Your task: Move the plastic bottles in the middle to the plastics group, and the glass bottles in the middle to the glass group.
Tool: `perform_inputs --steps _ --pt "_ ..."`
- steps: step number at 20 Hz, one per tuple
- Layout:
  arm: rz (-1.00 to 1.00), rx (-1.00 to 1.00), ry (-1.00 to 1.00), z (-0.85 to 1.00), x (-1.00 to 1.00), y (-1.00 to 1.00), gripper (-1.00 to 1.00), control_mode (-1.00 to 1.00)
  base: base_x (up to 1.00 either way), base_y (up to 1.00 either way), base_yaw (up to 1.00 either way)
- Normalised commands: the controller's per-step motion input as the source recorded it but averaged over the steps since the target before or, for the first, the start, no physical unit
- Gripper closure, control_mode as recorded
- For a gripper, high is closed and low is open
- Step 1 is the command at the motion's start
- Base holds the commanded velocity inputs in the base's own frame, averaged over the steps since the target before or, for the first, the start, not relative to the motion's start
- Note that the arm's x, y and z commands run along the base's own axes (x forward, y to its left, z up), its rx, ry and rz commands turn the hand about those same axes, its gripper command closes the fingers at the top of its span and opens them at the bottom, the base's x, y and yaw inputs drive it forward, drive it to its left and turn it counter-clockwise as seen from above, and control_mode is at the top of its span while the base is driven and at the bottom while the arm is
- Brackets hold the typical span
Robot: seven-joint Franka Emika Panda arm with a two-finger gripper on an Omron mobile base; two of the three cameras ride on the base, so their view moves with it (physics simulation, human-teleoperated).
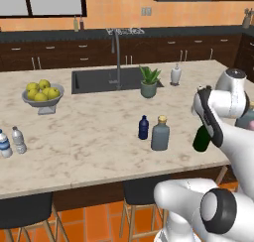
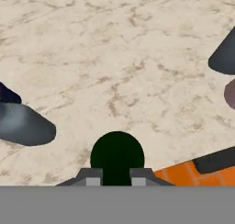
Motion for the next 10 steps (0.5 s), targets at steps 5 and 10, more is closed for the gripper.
perform_inputs --steps 5,10 --pt "-0.26 0.00 0.00 0.00 0.12 -0.84 1.00 -1.00 0.00 0.00 0.00" --pt "-0.23 0.02 -0.05 0.00 0.14 -0.79 1.00 -1.00 0.00 0.00 0.00"
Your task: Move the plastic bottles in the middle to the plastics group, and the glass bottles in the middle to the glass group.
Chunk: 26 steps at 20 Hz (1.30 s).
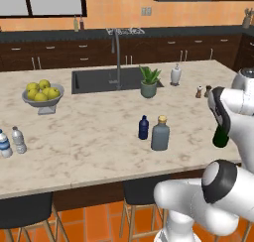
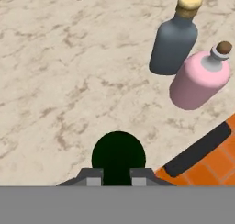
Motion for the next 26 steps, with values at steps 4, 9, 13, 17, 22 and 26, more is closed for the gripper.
perform_inputs --steps 4,9,13,17,22,26 --pt "-0.17 0.02 -0.08 0.00 0.26 -0.65 1.00 -1.00 0.00 0.00 0.00" --pt "-0.13 0.07 -0.04 -0.10 0.29 -0.45 1.00 -1.00 0.00 0.00 0.00" --pt "-0.12 0.06 0.00 -0.21 0.30 -0.27 1.00 -1.00 0.00 0.00 0.00" --pt "-0.10 0.01 -0.02 -0.15 0.29 -0.22 1.00 -1.00 0.00 0.00 0.00" --pt "-0.06 0.00 -0.01 -0.22 0.23 -0.23 1.00 -1.00 0.00 0.00 0.00" --pt "-0.02 0.01 0.00 -0.31 0.19 -0.25 1.00 -1.00 0.00 0.00 0.00"
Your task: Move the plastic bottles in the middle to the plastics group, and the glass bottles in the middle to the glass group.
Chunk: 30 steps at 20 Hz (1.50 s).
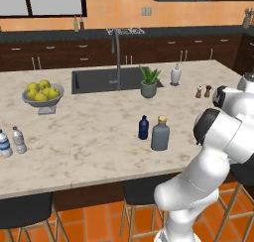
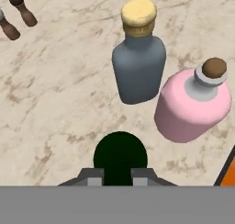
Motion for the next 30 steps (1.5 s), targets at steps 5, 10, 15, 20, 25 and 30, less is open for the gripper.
perform_inputs --steps 5,10,15,20,25,30 --pt "0.00 0.02 0.00 -0.24 0.23 -0.25 1.00 -1.00 0.00 0.00 0.00" --pt "0.00 0.04 0.00 -0.33 0.08 -0.17 1.00 -1.00 0.00 0.00 0.00" --pt "0.00 0.01 0.00 -0.36 0.00 0.01 -1.00 -1.00 0.00 0.00 0.00" --pt "0.00 0.00 0.00 -0.06 0.00 0.07 -1.00 -1.00 0.00 0.00 0.00" --pt "0.00 0.00 -0.01 0.00 -0.01 0.24 -1.00 -1.00 0.00 0.00 0.00" --pt "0.00 0.00 -0.06 0.22 -0.12 0.21 -1.00 -1.00 0.00 0.00 0.00"
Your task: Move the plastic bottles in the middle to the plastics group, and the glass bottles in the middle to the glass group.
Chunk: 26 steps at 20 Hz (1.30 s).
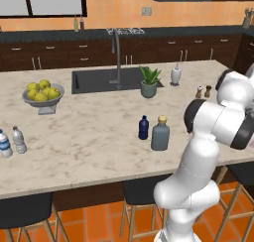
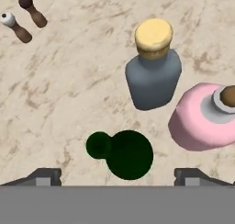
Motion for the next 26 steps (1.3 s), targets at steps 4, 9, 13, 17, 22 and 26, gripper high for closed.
perform_inputs --steps 4,9,13,17,22,26 --pt "0.00 -0.07 -0.04 0.28 -0.49 0.27 -1.00 -1.00 0.00 0.00 0.00" --pt "0.03 -0.12 0.00 0.13 -0.46 0.71 -1.00 -1.00 0.00 0.00 0.00" --pt "0.08 -0.15 0.01 0.19 -0.26 0.98 -1.00 -1.00 0.00 0.00 0.00" --pt "0.14 -0.04 0.11 0.29 -0.01 0.98 -1.00 -1.00 0.00 0.00 0.00" --pt "0.21 -0.03 0.08 0.11 -0.06 1.00 -1.00 -1.00 0.00 0.00 0.00" --pt "0.22 -0.01 0.07 0.04 0.00 0.98 -1.00 -1.00 0.00 0.00 0.00"
